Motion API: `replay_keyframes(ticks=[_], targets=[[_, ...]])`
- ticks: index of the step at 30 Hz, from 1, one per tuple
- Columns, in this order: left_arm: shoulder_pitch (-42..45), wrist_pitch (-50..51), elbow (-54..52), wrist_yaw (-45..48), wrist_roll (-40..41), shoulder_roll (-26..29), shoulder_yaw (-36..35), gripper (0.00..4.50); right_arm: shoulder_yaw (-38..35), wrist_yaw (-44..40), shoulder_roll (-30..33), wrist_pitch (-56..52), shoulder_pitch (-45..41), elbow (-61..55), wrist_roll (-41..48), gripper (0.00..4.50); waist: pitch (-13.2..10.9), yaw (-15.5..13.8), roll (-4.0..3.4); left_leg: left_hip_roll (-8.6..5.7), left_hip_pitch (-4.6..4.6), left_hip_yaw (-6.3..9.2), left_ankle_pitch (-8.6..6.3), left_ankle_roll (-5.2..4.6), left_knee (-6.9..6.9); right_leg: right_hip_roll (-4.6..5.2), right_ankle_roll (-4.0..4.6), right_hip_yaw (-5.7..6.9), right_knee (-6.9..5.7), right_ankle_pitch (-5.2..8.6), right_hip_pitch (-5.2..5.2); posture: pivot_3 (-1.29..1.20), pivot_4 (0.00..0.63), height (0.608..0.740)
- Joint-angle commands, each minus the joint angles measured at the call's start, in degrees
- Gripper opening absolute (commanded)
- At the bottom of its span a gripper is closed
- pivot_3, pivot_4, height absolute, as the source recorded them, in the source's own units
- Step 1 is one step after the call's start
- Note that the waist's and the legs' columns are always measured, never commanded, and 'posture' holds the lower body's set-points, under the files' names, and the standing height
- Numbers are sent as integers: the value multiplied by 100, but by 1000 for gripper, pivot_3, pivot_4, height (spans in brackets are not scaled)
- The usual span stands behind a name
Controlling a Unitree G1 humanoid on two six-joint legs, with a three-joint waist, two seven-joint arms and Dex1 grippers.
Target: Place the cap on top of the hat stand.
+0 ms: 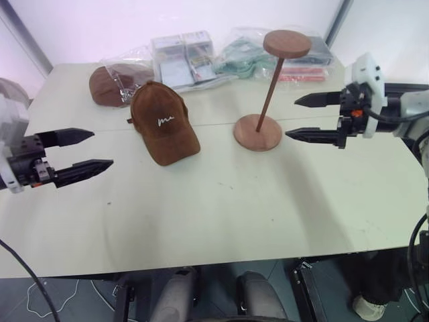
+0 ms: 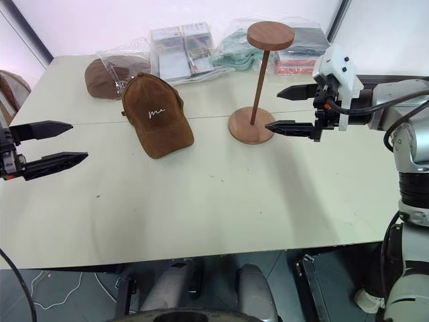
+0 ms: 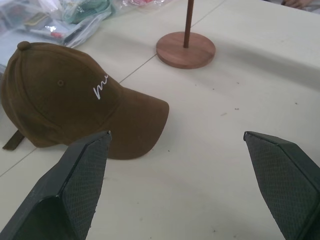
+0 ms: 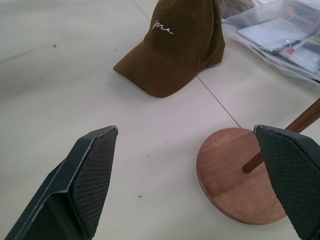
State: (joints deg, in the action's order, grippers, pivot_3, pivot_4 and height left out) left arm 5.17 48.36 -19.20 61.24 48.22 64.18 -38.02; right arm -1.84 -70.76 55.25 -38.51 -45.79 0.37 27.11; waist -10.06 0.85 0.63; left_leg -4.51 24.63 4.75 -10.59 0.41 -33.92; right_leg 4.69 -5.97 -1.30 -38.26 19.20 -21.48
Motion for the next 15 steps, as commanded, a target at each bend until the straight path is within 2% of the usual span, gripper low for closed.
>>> replay_keyframes(ticks=[1,15], targets=[[0,-73,-123,22,49,34,-280,4500,-123,-19,123,10,-185,-101,22,4457,0,0,0,0,0,0,0,0,0,0,0,0,0,0,0,0,150,740],[60,-77,-91,-58,58,29,-235,4500,-166,24,128,-24,-101,-163,51,4457,0,0,0,0,0,0,0,0,0,0,0,0,0,0,0,0,150,740]])
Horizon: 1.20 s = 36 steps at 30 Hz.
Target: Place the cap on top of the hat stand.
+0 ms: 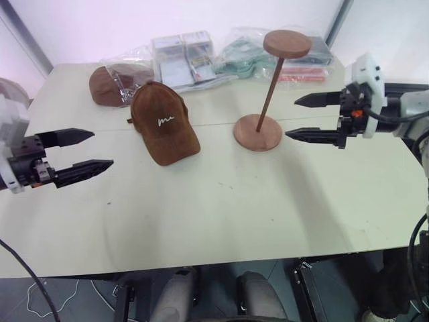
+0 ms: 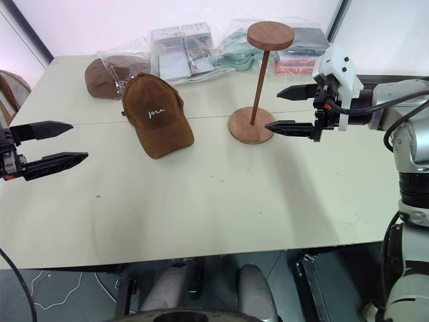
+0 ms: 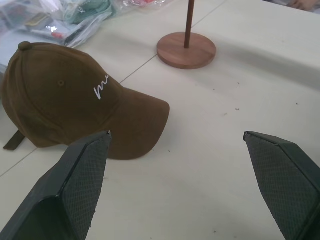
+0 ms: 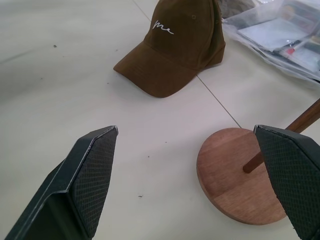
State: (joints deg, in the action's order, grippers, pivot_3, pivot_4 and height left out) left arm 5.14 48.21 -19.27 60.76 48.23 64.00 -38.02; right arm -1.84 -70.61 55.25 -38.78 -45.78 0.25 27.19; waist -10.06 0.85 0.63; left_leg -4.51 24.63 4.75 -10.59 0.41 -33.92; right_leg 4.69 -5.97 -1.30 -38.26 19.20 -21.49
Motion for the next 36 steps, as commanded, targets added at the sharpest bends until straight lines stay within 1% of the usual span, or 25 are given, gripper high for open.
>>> replay_keyframes(ticks=[1,16,18,22,25,27,31,32,36], targets=[[61,-61,-86,-6,59,48,-236,4500,-170,11,128,-1,-98,-155,46,4457,0,0,0,0,0,0,0,0,0,0,0,0,0,0,0,0,150,740],[92,-67,-111,-13,61,43,-163,4500,-188,19,148,-10,-72,-156,53,4457,0,0,0,0,0,0,0,0,0,0,0,0,0,0,0,0,150,740],[49,-153,-149,-20,-55,50,-91,4500,-194,19,162,-29,-54,-180,62,4457,0,0,0,0,0,0,0,0,0,0,0,0,0,0,0,0,150,740],[-263,-716,-411,-44,-771,79,314,4500,-234,35,212,-109,26,-266,105,4457,0,-1,-1,0,0,-2,0,0,0,1,0,-2,0,0,1,0,150,740],[-277,-1294,-494,-338,-1430,-1,708,4500,-308,94,229,-226,170,-424,181,4457,-1,-13,-3,0,0,-2,0,0,0,1,1,-2,0,0,0,0,150,740],[-71,-1469,-639,-692,-1630,-178,1010,4500,-384,165,225,-325,313,-592,256,4457,-1,-20,-4,0,0,-2,0,0,0,1,1,-2,1,0,2,0,150,740],[304,-1930,-947,-1428,-2423,-603,1978,4500,-560,392,170,-549,629,-952,461,4457,-1,-31,-4,-1,1,-3,-1,-1,-3,2,-1,-2,3,-1,5,0,150,740],[337,-2024,-994,-1590,-2605,-744,2214,4500,-597,449,157,-593,707,-1042,514,4457,-1,-28,-5,-1,2,-3,-1,-1,-3,2,-1,-2,3,-1,4,0,150,740],[246,-2385,-1012,-1856,-3114,-1119,2785,4500,-723,665,106,-735,963,-1331,684,4457,0,-8,-6,0,3,-4,-1,-3,-3,-1,-2,-1,1,-2,1,0,150,740]])
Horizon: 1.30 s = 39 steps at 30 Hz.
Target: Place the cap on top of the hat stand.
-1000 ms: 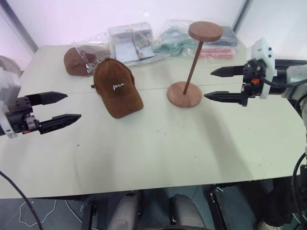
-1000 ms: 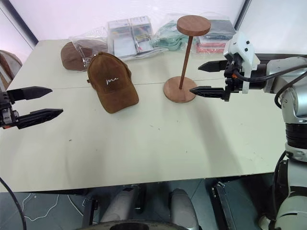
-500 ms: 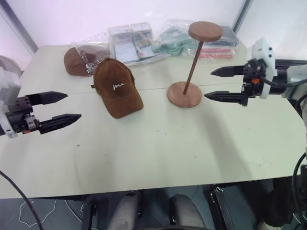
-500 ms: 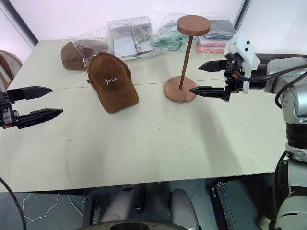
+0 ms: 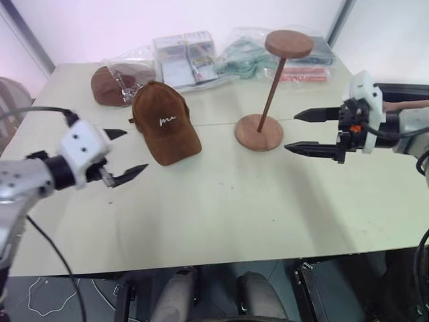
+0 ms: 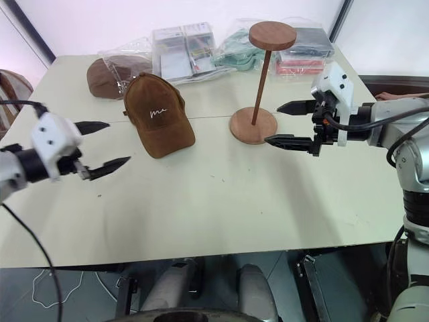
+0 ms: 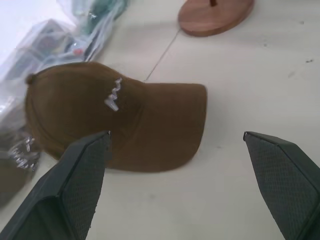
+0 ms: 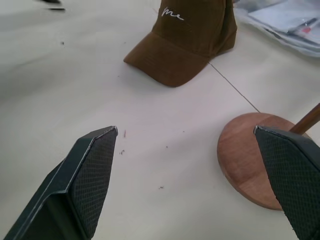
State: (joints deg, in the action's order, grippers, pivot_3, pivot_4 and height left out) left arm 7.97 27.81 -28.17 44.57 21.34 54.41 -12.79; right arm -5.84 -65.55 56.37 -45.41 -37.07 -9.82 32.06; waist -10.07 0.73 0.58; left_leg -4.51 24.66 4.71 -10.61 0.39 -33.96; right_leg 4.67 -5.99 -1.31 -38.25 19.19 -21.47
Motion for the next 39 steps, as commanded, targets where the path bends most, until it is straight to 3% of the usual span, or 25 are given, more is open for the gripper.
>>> replay_keyframes(ticks=[1,14,23,39], targets=[[-62,-509,-44,-362,-655,-281,469,4500,-379,226,-28,-123,182,-408,262,4457,0,0,-1,0,0,-1,0,0,0,0,0,-1,0,0,0,0,150,740],[297,-2665,1540,-1379,-2744,-1260,1693,4500,-682,1006,-248,-539,764,-1235,839,4457,0,-34,1,-1,2,1,-1,-4,-16,0,-5,5,-2,-3,7,0,150,740],[554,-3850,2701,-1970,-3686,-1662,2128,4500,-727,1368,-245,-688,791,-1456,1120,4457,1,-25,1,-1,2,1,-1,-5,-17,-2,-7,6,-3,-4,6,0,150,740],[1264,-4561,4549,-3451,-4985,-2214,2524,4500,-655,1587,-171,-675,684,-1462,1289,4457,7,-134,-1,-3,0,3,-1,-6,-40,-4,-15,9,-25,-8,10,0,150,740]])
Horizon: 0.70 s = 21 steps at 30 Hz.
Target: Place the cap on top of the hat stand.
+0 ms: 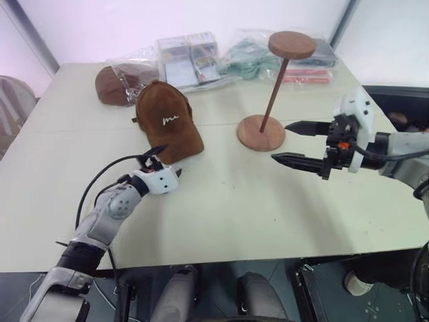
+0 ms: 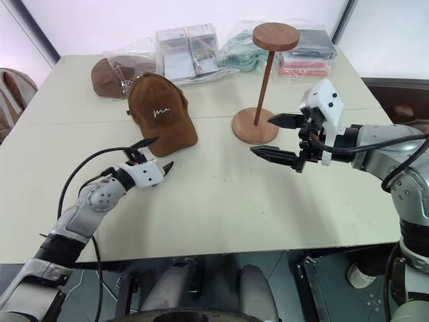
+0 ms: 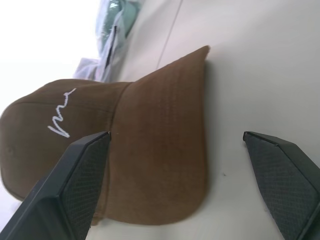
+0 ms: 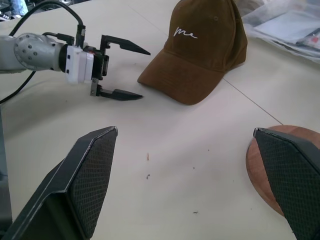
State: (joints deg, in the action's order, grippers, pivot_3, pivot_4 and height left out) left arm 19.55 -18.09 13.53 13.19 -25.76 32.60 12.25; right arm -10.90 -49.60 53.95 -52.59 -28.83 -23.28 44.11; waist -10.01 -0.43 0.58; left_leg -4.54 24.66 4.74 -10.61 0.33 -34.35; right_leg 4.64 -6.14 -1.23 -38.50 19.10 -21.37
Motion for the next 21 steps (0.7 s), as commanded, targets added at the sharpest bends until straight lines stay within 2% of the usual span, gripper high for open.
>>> replay_keyframes(ticks=[1,11,21], targets=[[145,1,477,-394,-323,-61,53,4500,-147,-16,86,42,-154,-113,84,4457,1,-30,-1,0,0,0,0,0,-2,-1,0,0,-3,0,0,0,150,740],[397,-311,1430,-1125,-659,-310,305,4500,-76,-127,185,39,-344,19,49,4457,10,-37,-6,0,-2,3,-1,-1,-38,-1,0,2,-34,0,5,0,150,740],[432,-629,1933,-1675,-846,-456,523,4500,-2,-205,261,0,-496,95,16,4457,21,-42,-16,0,-2,5,-2,-2,-55,-1,0,2,-49,0,6,0,150,740]])
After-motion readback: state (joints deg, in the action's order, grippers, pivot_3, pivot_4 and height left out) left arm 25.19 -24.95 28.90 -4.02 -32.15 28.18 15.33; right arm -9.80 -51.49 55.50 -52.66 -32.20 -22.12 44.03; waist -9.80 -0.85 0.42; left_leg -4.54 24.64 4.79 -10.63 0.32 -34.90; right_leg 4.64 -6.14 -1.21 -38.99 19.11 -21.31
